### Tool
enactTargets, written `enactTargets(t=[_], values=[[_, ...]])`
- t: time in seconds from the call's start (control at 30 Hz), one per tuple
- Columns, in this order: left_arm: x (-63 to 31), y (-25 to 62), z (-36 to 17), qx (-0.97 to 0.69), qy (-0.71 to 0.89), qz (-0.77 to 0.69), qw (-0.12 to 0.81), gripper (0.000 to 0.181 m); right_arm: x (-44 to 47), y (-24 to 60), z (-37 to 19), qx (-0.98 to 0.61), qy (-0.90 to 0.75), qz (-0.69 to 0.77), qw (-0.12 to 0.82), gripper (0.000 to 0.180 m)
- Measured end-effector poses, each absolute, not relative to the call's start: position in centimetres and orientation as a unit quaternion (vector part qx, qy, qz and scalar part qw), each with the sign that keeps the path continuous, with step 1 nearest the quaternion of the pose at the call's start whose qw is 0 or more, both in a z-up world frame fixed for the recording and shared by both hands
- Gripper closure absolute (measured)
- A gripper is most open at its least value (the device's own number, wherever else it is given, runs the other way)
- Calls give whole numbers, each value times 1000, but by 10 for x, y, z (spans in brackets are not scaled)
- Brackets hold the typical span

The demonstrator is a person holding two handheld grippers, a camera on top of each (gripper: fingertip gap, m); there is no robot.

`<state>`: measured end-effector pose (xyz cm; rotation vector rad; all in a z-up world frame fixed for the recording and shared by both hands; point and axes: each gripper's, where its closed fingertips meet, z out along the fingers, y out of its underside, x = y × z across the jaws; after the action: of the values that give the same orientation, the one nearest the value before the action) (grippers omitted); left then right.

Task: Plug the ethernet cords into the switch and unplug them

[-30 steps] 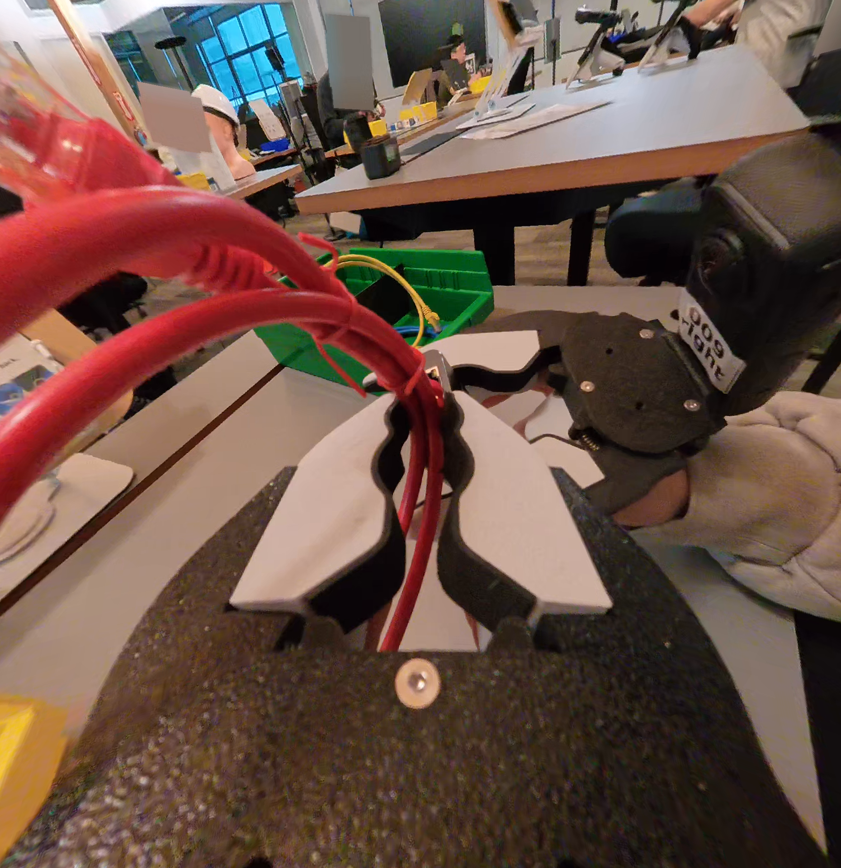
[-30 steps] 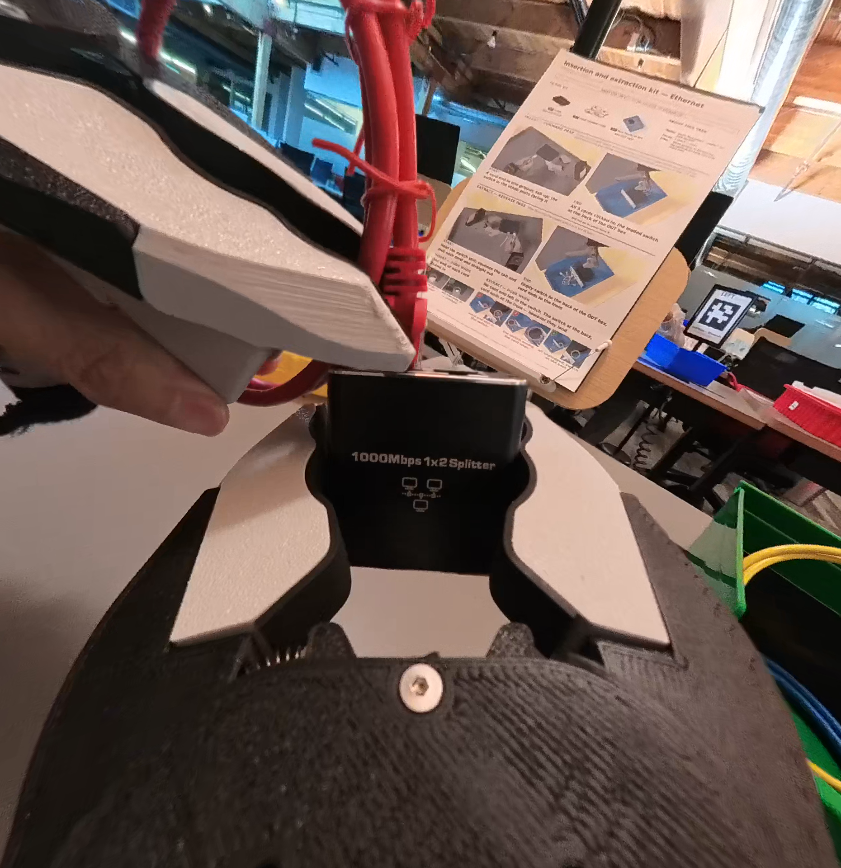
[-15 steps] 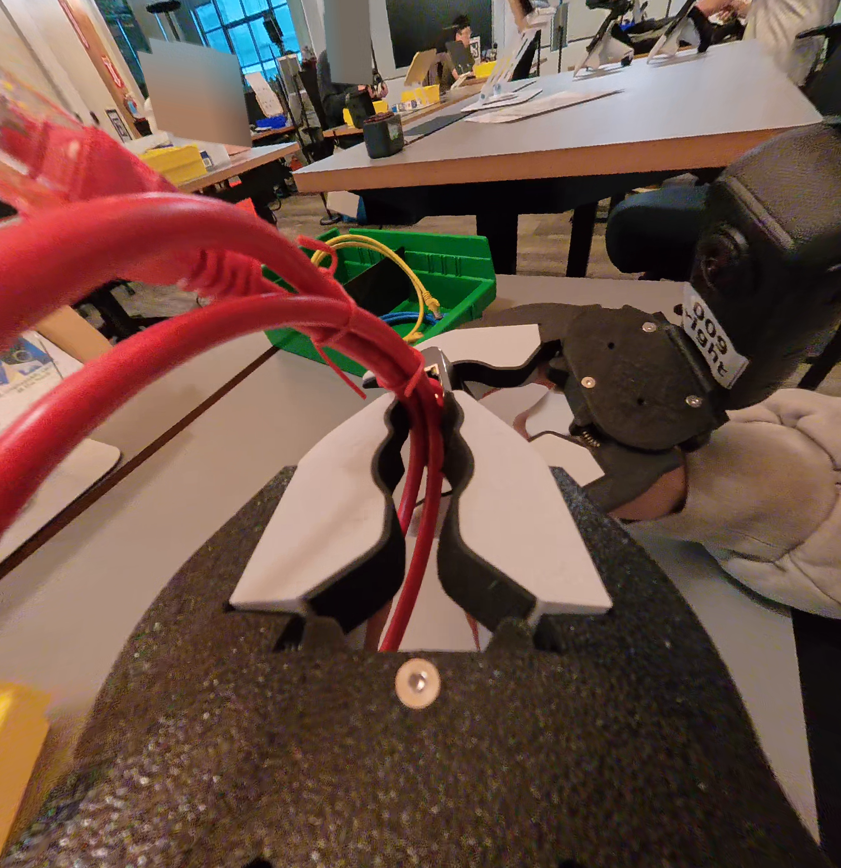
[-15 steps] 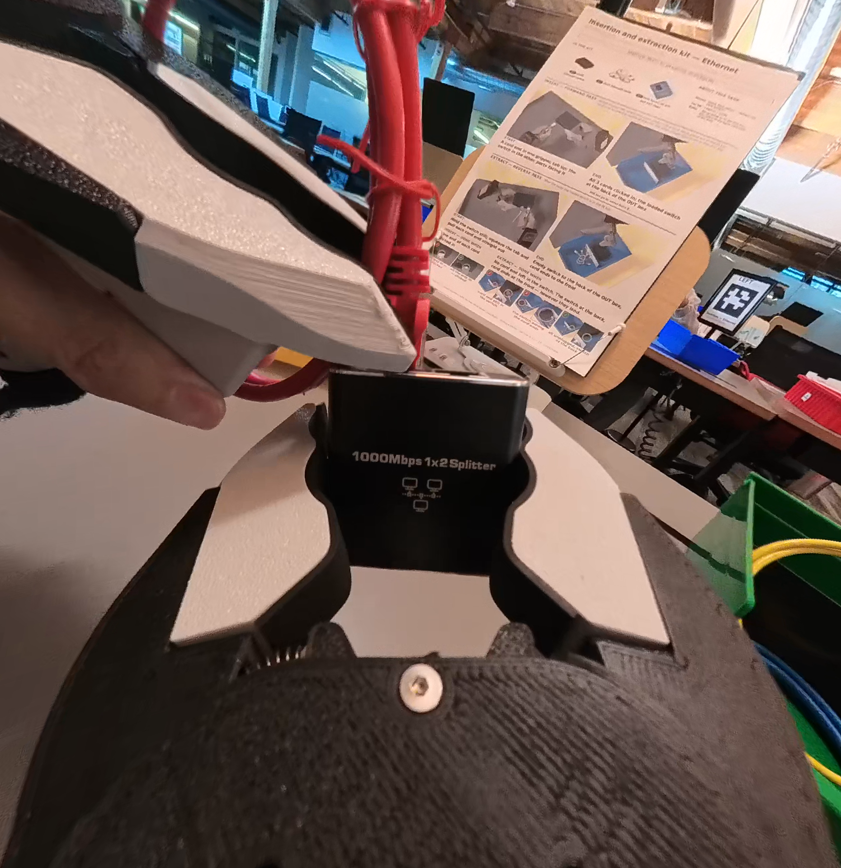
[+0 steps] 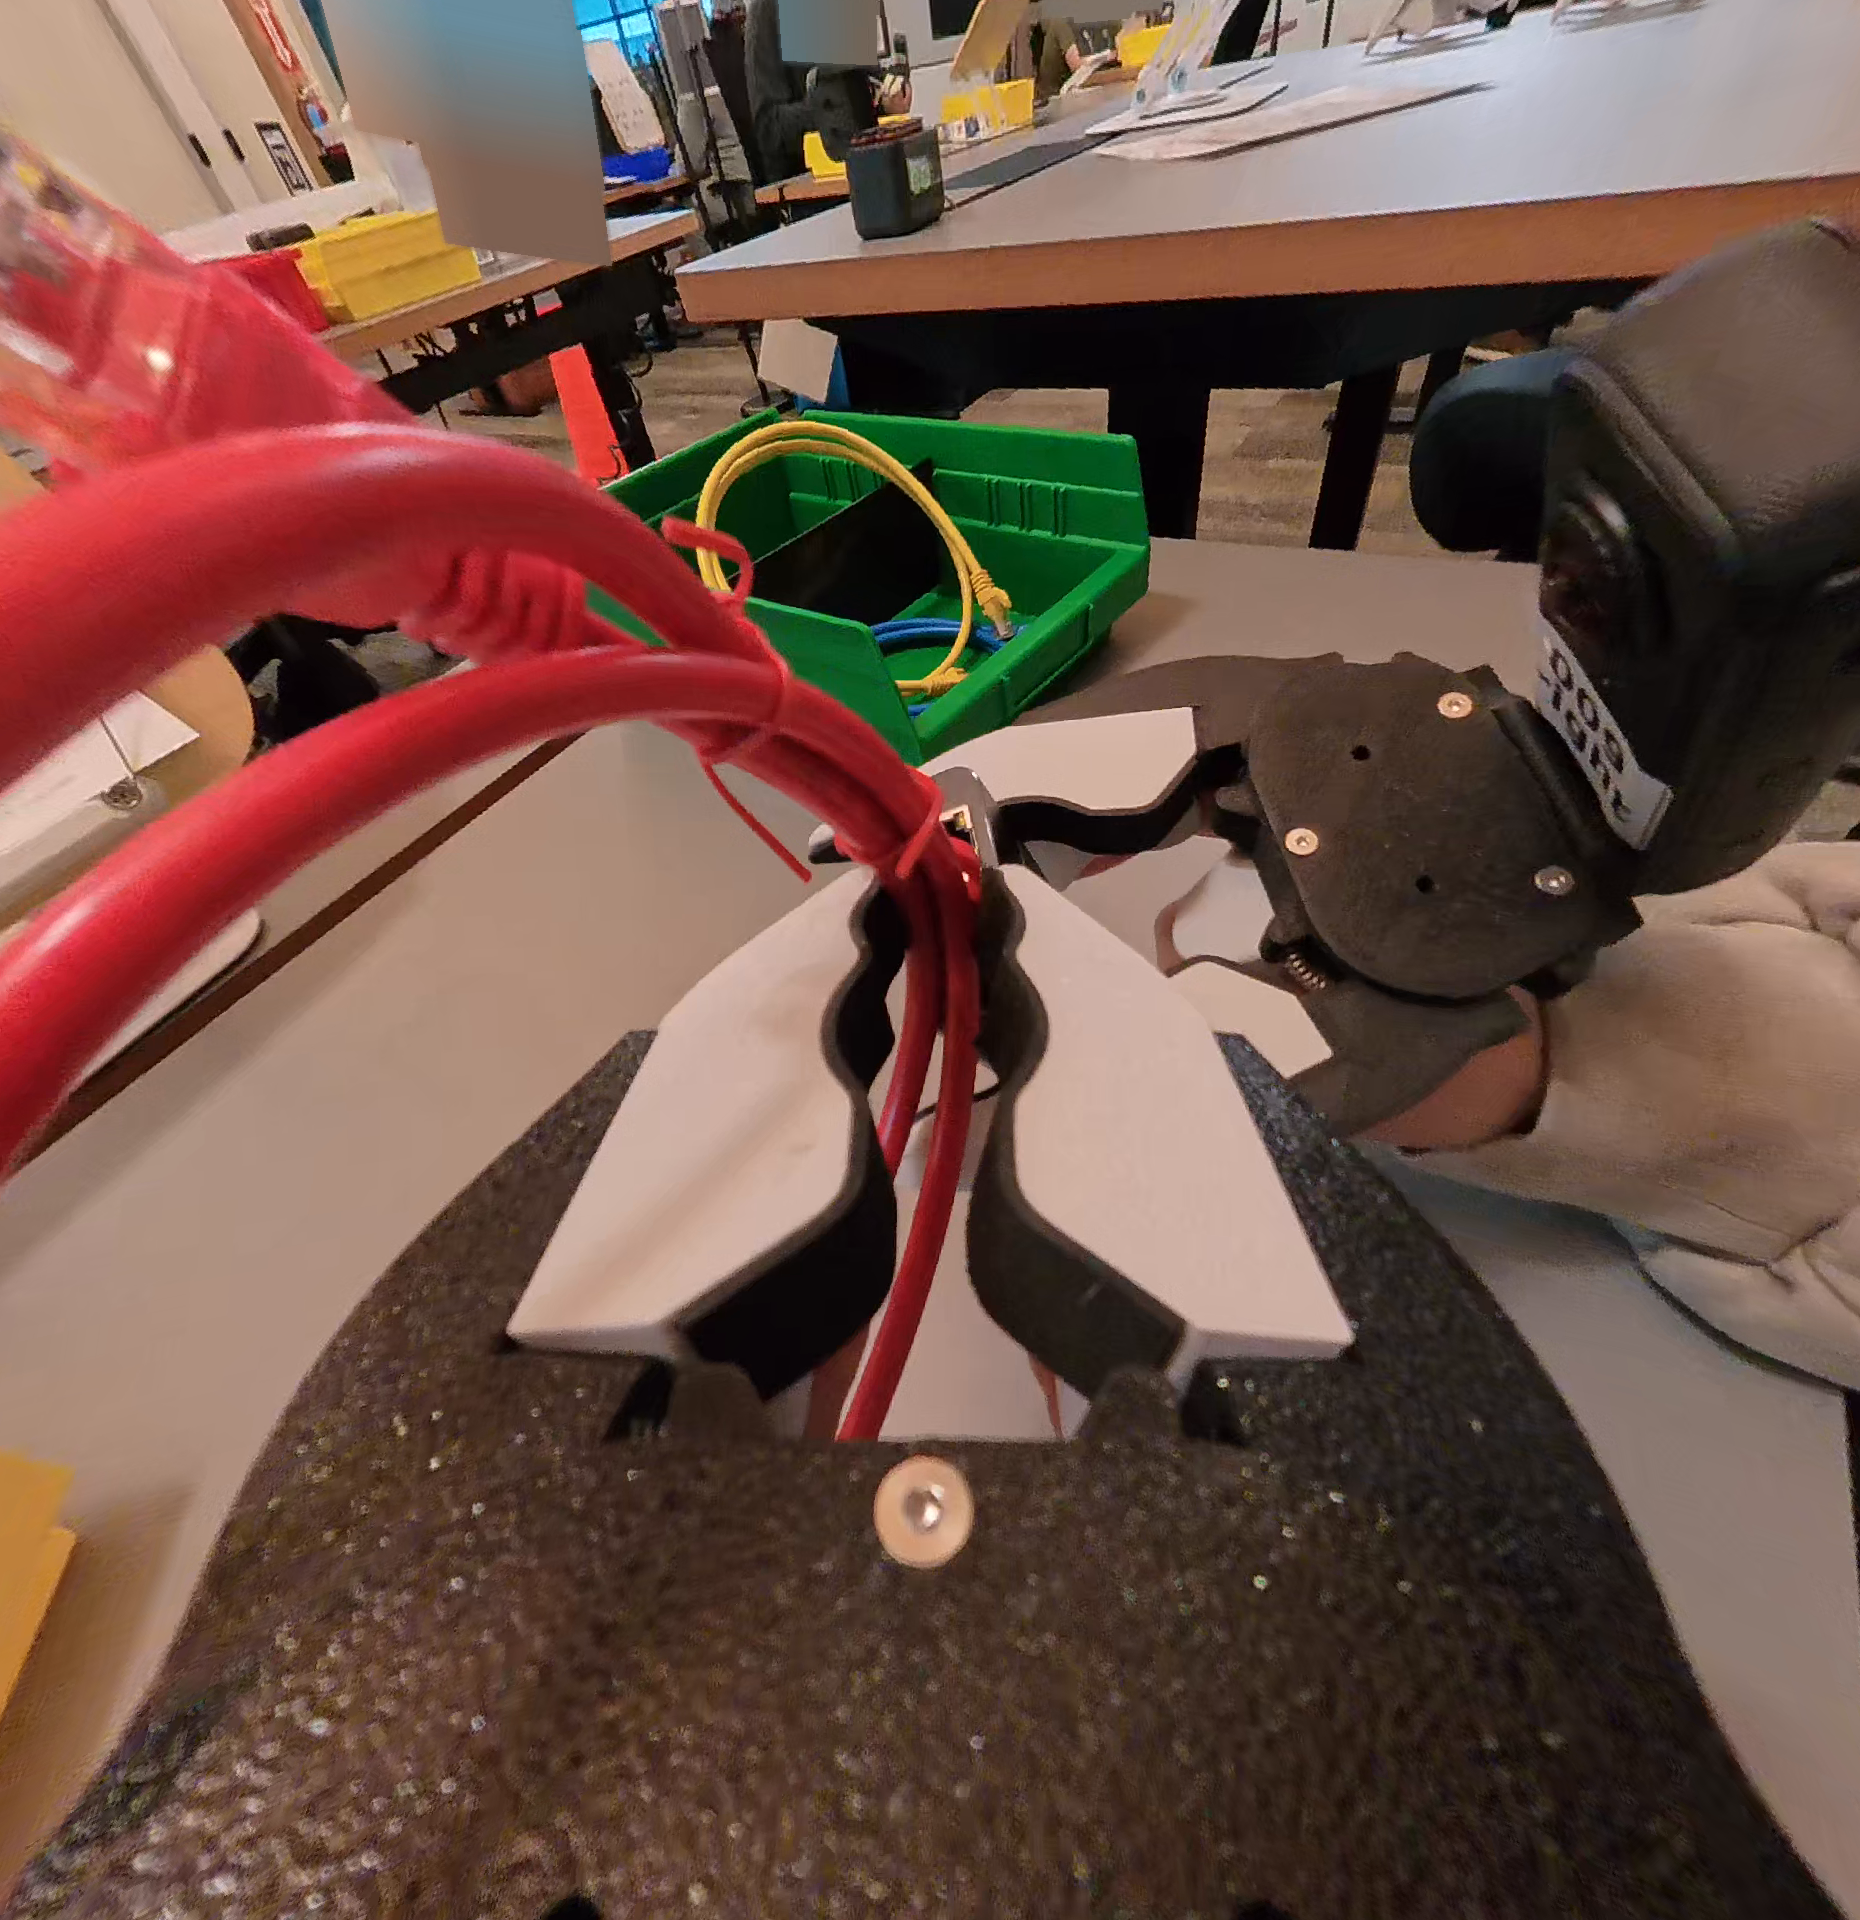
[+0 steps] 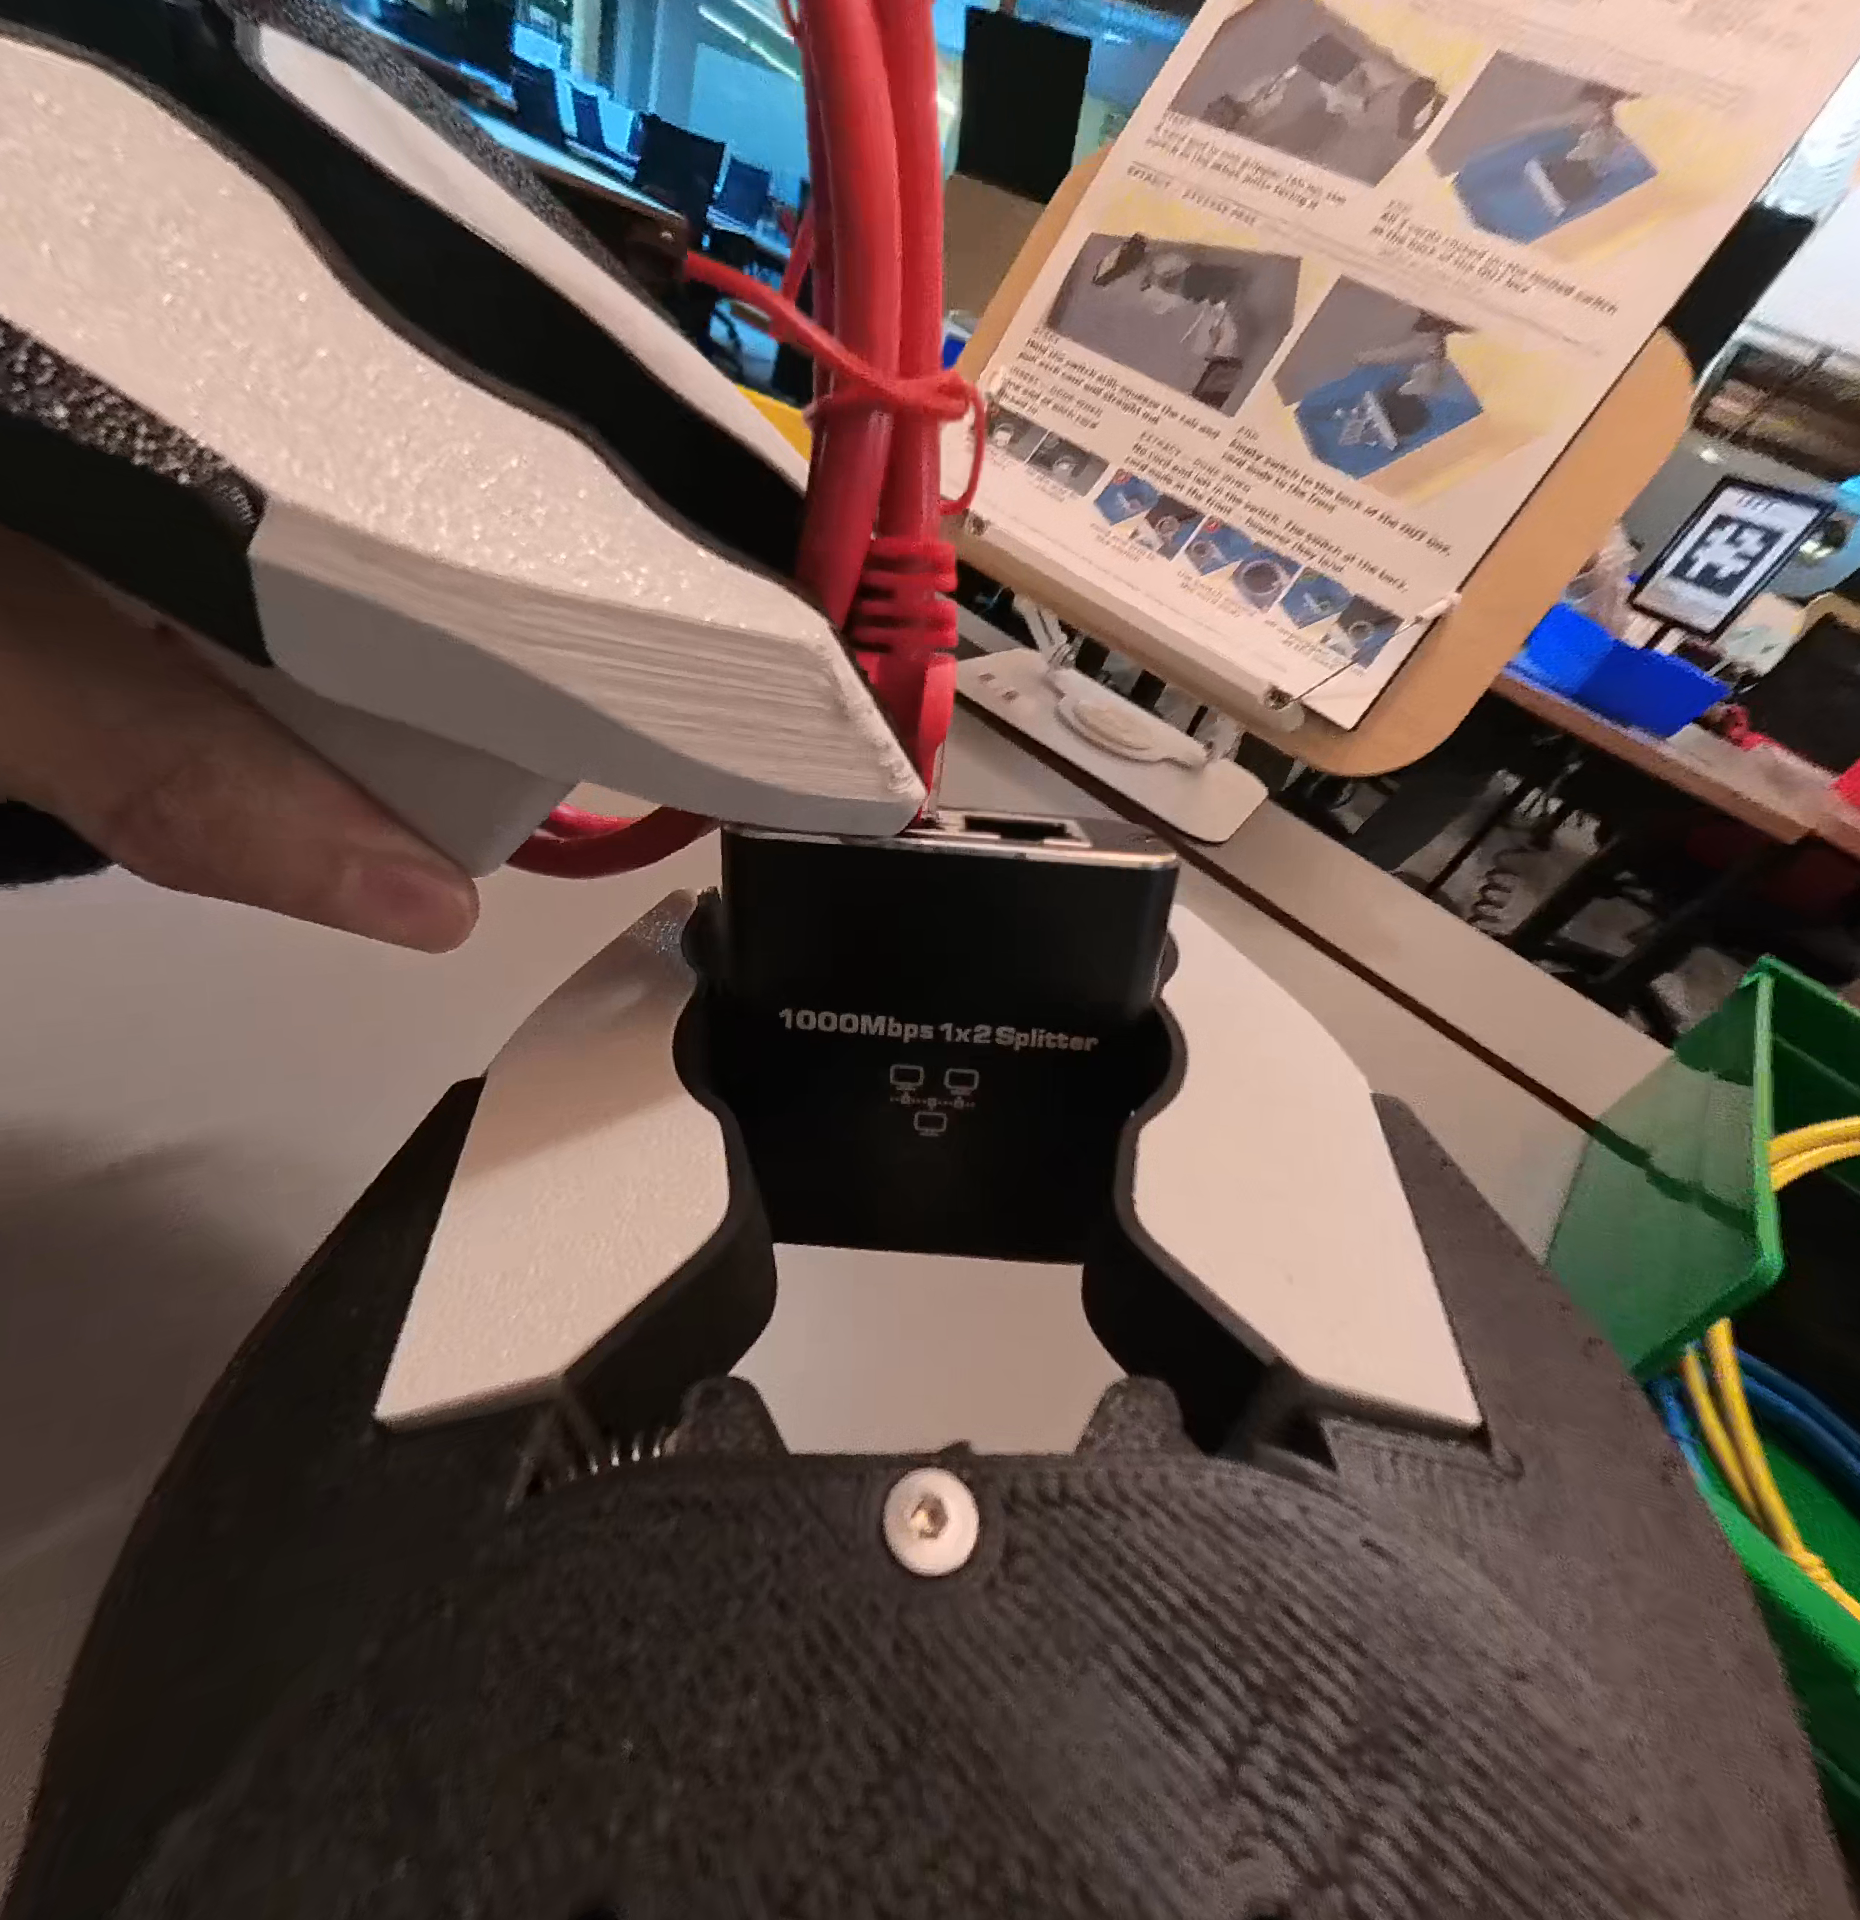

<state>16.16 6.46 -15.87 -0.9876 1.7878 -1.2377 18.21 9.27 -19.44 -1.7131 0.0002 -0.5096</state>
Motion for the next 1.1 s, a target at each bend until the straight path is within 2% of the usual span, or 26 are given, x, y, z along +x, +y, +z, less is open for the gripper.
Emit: enactTargets(t=[0.6, 0.83, 1.1], values=[[160, 61, -160, -345, 739, -374, 442, 166, 179, 95, -198, -740, 13, -191, 645, 102], [157, 64, -158, -372, 713, -432, 408, 166, 176, 96, -195, -735, 8, -196, 649, 101], [159, 65, -161, -366, 726, -406, 417, 165, 178, 95, -198, -741, 10, -195, 643, 102]])
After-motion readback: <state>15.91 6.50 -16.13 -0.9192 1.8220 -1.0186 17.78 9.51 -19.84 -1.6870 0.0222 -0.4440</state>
